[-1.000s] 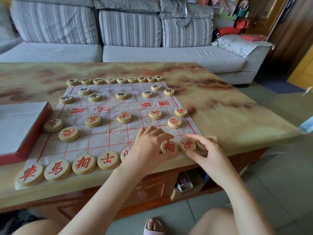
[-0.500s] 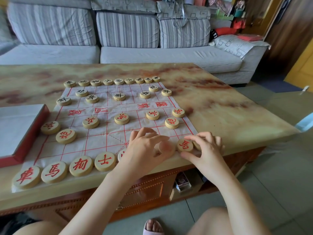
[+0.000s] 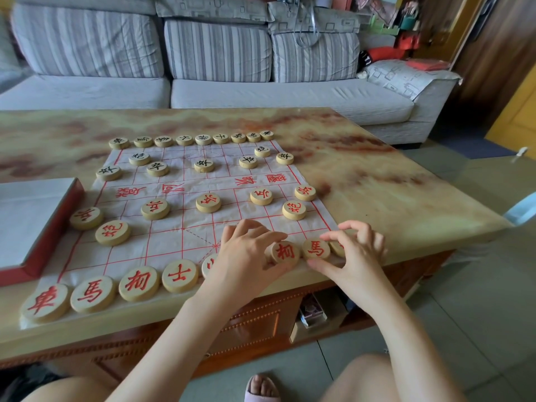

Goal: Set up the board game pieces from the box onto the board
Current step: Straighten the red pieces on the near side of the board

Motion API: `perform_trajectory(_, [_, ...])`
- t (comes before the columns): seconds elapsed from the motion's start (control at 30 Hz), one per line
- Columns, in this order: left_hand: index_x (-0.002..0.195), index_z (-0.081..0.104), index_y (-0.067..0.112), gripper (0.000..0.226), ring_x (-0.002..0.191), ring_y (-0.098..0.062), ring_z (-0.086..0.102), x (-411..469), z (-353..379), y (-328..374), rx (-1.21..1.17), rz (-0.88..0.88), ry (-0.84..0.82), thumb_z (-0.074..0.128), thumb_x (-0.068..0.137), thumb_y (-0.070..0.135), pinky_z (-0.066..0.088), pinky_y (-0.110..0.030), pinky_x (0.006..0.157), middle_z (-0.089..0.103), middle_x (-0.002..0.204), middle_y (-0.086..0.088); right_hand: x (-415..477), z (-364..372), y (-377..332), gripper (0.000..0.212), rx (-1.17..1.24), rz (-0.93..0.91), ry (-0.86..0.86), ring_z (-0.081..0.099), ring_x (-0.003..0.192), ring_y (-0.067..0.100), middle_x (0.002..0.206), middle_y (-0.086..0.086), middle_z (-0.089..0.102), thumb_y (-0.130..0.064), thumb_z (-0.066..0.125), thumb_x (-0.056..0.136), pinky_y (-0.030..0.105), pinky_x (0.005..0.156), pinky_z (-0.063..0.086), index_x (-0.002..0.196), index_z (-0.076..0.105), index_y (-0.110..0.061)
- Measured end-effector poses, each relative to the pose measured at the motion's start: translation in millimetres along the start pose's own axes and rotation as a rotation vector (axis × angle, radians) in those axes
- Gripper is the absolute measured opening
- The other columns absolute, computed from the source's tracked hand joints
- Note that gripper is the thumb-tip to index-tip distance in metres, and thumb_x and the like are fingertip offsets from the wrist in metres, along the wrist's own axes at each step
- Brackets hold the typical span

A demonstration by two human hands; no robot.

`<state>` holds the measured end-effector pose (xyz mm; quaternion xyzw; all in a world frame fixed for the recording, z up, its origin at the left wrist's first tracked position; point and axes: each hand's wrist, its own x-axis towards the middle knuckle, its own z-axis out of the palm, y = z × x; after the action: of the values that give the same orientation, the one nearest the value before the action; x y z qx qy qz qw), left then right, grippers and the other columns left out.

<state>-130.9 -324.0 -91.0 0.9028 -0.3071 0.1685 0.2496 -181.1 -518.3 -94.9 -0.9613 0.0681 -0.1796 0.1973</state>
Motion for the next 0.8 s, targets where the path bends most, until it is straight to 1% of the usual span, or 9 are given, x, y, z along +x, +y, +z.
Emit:
perform_trajectory(0.07, [0.111,0.066,0.026,0.047,0.108,-0.018,0.052,-0.2,0.3,-0.5,-0.003,0.001,-0.006,0.064,0.073,0.054,0.025,-0.03,0.086,0.069,0.101,0.005,-1.1,-0.8,-0.2,0.043,0.034,-0.011,-0.029,0.019,0.116,0.013,0.127,-0.01,0.031,-0.051,0.07,0.071,0.021,0.083,0.012,0.111,0.059,-0.039])
perform_trajectory(0.13, [0.111,0.065,0.026,0.049,0.109,-0.018,0.051,-0.1,0.5,-0.5,-0.012,-0.005,-0.014,0.062,0.073,0.056,0.024,-0.03,0.086,0.068,0.103,0.005,-2.9,-1.9,-0.2,0.043,0.068,-0.018,-0.073,0.017,0.12,0.014,0.131,-0.011,0.029,-0.045,0.067,0.078,0.024,0.095,0.013,0.118,0.055,-0.042])
perform_trajectory(0.2, [0.109,0.067,0.024,0.049,0.108,-0.019,0.053,-0.2,1.0,-0.6,-0.003,-0.007,-0.006,0.061,0.072,0.057,0.025,-0.03,0.086,0.069,0.101,0.004,-4.2,-2.8,-0.5,0.049,0.084,-0.019,-0.111,0.014,0.124,0.013,0.137,-0.011,0.025,-0.043,0.065,0.081,0.028,0.105,0.013,0.127,0.049,-0.042])
perform_trajectory(0.27, [0.108,0.067,0.025,0.049,0.107,-0.019,0.053,-0.2,1.2,-0.6,0.015,-0.01,0.0,0.063,0.071,0.057,0.025,-0.03,0.086,0.069,0.101,0.005,-4.1,-3.1,-1.8,0.056,0.095,-0.011,-0.12,0.012,0.127,0.014,0.141,-0.011,0.021,-0.046,0.065,0.08,0.032,0.108,0.013,0.132,0.045,-0.04])
perform_trajectory(0.4, [0.107,0.068,0.026,0.046,0.108,-0.017,0.052,-0.1,1.2,-1.2,0.002,-0.012,-0.008,0.065,0.071,0.055,0.023,-0.029,0.086,0.069,0.101,0.006,-2.0,-2.6,-2.8,0.057,0.116,0.004,-0.063,0.011,0.125,0.009,0.138,-0.011,0.023,-0.052,0.07,0.07,0.031,0.104,0.014,0.122,0.052,-0.036])
perform_trajectory(0.5, [0.107,0.068,0.026,0.046,0.108,-0.017,0.052,-0.3,0.9,-0.8,0.004,-0.004,-0.009,0.065,0.072,0.055,0.018,-0.026,0.083,0.069,0.101,0.006,-1.1,-0.7,-0.9,0.051,0.087,-0.018,-0.06,0.012,0.127,0.01,0.138,-0.009,0.024,-0.051,0.071,0.071,0.024,0.096,0.011,0.116,0.056,-0.033])
perform_trajectory(0.57, [0.107,0.068,0.026,0.047,0.107,-0.017,0.052,-0.4,0.6,-0.1,-0.004,-0.003,-0.004,0.065,0.071,0.056,0.016,-0.024,0.081,0.069,0.1,0.006,-1.0,0.2,-0.2,0.048,0.069,-0.027,-0.058,0.012,0.127,0.011,0.138,-0.009,0.026,-0.05,0.07,0.072,0.02,0.091,0.009,0.115,0.056,-0.033])
perform_trajectory(0.7, [0.108,0.068,0.026,0.047,0.107,-0.017,0.051,-0.2,0.4,-0.2,-0.011,0.002,-0.008,0.064,0.071,0.056,0.015,-0.023,0.08,0.069,0.101,0.007,-0.6,1.5,-0.3,0.047,0.066,-0.018,-0.052,0.012,0.126,0.01,0.138,-0.009,0.026,-0.05,0.07,0.073,0.021,0.092,0.01,0.115,0.056,-0.035])
perform_trajectory(0.8, [0.109,0.067,0.027,0.047,0.108,-0.016,0.049,-0.5,0.8,-0.2,-0.012,-0.007,-0.016,0.064,0.072,0.056,0.017,-0.025,0.082,0.068,0.102,0.009,-1.8,0.6,-0.9,0.051,0.063,-0.02,-0.047,0.011,0.127,0.01,0.139,-0.01,0.025,-0.052,0.071,0.07,0.02,0.091,0.009,0.117,0.056,-0.037])
